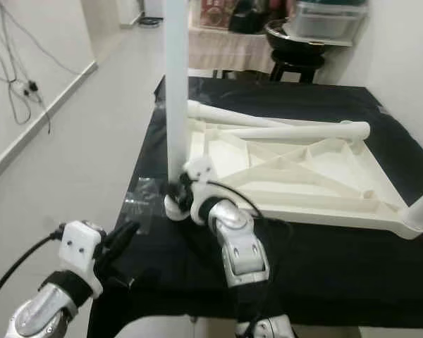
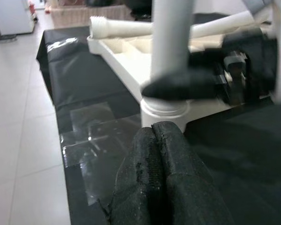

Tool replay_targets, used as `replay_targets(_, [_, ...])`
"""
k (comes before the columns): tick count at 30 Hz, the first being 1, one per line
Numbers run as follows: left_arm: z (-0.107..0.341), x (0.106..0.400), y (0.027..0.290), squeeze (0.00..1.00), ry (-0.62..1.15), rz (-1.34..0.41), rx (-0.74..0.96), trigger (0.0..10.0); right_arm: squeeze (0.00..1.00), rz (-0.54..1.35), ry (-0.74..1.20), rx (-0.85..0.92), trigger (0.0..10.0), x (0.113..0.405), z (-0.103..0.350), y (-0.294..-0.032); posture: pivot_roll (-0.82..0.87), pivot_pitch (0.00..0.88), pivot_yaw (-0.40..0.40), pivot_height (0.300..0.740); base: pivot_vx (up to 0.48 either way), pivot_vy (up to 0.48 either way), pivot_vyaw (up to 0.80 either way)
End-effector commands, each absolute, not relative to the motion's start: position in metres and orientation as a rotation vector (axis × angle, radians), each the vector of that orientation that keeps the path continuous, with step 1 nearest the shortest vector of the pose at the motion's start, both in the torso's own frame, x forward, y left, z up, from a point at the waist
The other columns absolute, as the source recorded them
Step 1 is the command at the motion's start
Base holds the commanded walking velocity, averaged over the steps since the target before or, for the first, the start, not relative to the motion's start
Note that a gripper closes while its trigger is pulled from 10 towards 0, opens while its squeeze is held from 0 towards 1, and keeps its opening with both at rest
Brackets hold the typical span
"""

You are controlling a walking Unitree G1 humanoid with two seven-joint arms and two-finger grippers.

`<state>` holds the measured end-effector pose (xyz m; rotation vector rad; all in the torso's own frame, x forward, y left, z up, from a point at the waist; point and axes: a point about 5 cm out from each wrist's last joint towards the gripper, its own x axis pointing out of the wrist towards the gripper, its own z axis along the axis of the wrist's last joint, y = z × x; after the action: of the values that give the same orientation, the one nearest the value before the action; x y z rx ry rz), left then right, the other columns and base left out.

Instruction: Building children table

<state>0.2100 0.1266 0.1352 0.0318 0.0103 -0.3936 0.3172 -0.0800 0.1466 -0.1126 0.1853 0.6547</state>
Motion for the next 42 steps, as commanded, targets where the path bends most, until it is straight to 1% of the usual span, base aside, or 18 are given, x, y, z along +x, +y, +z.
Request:
replay_targets(1, [0.134, 0.21, 0.129, 0.0, 0.021, -0.384, 0.041, 10.0, 1.0, 0.736, 0.195, -0.113, 10.0, 0.315, 0.15, -0.075, 0.04, 0.113, -0.018, 0.74, 0.0, 0.0, 0.0])
replay_targets(2, [0.133, 0.21, 0.13, 0.0, 0.022, -0.385, 0.04, 10.0, 1.0, 0.815, 0.178, -0.128, 10.0, 0.315, 0.156, -0.074, 0.05, 0.109, -0.017, 0.74, 0.0, 0.0, 0.0])
replay_targets(3, [0.133, 0.21, 0.13, 0.0, 0.022, -0.385, 0.04, 10.0, 1.0, 0.815, 0.178, -0.128, 10.0, 0.315, 0.156, -0.074, 0.05, 0.109, -0.017, 0.74, 0.0, 0.0, 0.0])
replay_targets(4, [0.133, 0.211, 0.13, 0.0, 0.024, -0.388, 0.038, 10.0, 1.0, 0.899, 0.163, -0.156, 10.0, 0.316, 0.16, -0.074, 0.05, 0.107, -0.016, 0.74, 0.0, 0.0, 0.0])
replay_targets(5, [0.133, 0.211, 0.13, 0.0, 0.025, -0.39, 0.037, 10.0, 0.39, 0.982, 0.14, -0.175, 10.0, 0.318, 0.166, -0.078, 0.04, 0.104, -0.018, 0.74, 0.0, 0.0, 0.0])
replay_targets(6, [0.133, 0.211, 0.13, 0.0, 0.025, -0.39, 0.037, 10.0, 0.39, 0.982, 0.14, -0.175, 10.0, 0.318, 0.166, -0.078, 0.04, 0.104, -0.018, 0.74, 0.0, 0.0, 0.0])
replay_targets(7, [0.133, 0.212, 0.13, 0.0, 0.025, -0.391, 0.036, 10.0, 0.0, 1.057, 0.117, -0.186, 10.0, 0.322, 0.171, -0.081, 0.04, 0.103, -0.017, 0.74, 0.0, 0.0, 0.0])
replay_targets(10, [0.132, 0.212, 0.13, 0.0, 0.025, -0.392, 0.034, 10.0, 0.0, 1.113, 0.097, -0.196, 10.0, 0.326, 0.176, -0.085, 0.05, 0.097, -0.02, 0.74, 0.0, 0.0, 0.0])
replay_targets(12, [0.132, 0.213, 0.128, 0.0, 0.025, -0.392, 0.033, 10.0, 0.0, 1.24, 0.061, -0.161, 10.0, 0.34, 0.188, -0.089, 0.06, 0.089, -0.025, 0.74, 0.0, 0.0, 0.0])
replay_targets(20, [0.131, 0.214, 0.127, 0.0, 0.026, -0.391, 0.031, 10.0, 0.0, 1.267, 0.082, -0.104, 10.0, 0.361, 0.195, -0.082, 0.06, 0.082, -0.027, 0.74, 0.0, 0.0, 0.0])
replay_targets(21, [0.131, 0.214, 0.126, 0.0, 0.026, -0.392, 0.031, 10.0, 0.0, 1.293, 0.094, -0.078, 0.0, 0.363, 0.194, -0.082, 0.06, 0.084, -0.028, 0.74, 0.0, 0.0, 0.0])
replay_targets(27, [0.131, 0.213, 0.125, 0.0, 0.025, -0.394, 0.028, 10.0, 0.0, 1.366, 0.106, -0.05, 0.0, 0.361, 0.19, -0.09, 0.06, 0.089, -0.027, 0.74, 0.0, 0.0, 0.0])
replay_targets(35, [0.133, 0.213, 0.125, 0.0, 0.02, -0.393, 0.024, 10.0, 0.0, 1.297, 0.142, -0.074, 0.0, 0.356, 0.174, -0.111, 0.05, 0.103, -0.029, 0.74, 0.0, 0.0, 0.0])
replay_targets(36, [0.133, 0.212, 0.126, 0.0, 0.02, -0.392, 0.026, 10.0, 0.0, 1.194, 0.156, -0.096, 0.0, 0.353, 0.166, -0.112, 0.05, 0.114, -0.039, 0.74, 0.0, 0.0, 0.0])
replay_targets(38, [0.133, 0.212, 0.126, 0.0, 0.02, -0.392, 0.026, 10.0, 0.0, 1.194, 0.156, -0.096, 0.0, 0.353, 0.166, -0.112, 0.05, 0.114, -0.039, 0.74, 0.0, 0.0, 0.0])
replay_targets(39, [0.134, 0.212, 0.127, 0.0, 0.02, -0.391, 0.03, 10.0, 0.0, 0.801, 0.172, -0.065, 0.0, 0.355, 0.156, -0.108, 0.05, 0.118, -0.044, 0.74, 0.0, 0.0, 0.0])
replay_targets(41, [0.135, 0.211, 0.131, 0.0, 0.023, -0.395, 0.036, 10.0, 0.0, 0.568, 0.302, -0.058, 0.0, 0.307, 0.127, -0.092, 0.04, 0.139, -0.024, 0.74, 0.0, 0.0, 0.0])
replay_targets(42, [0.134, 0.211, 0.131, 0.0, 0.025, -0.397, 0.04, 10.0, 0.0, 0.581, 0.29, -0.038, 0.0, 0.302, 0.13, -0.089, 0.01, 0.113, -0.001, 0.74, 0.0, 0.0, 0.0])
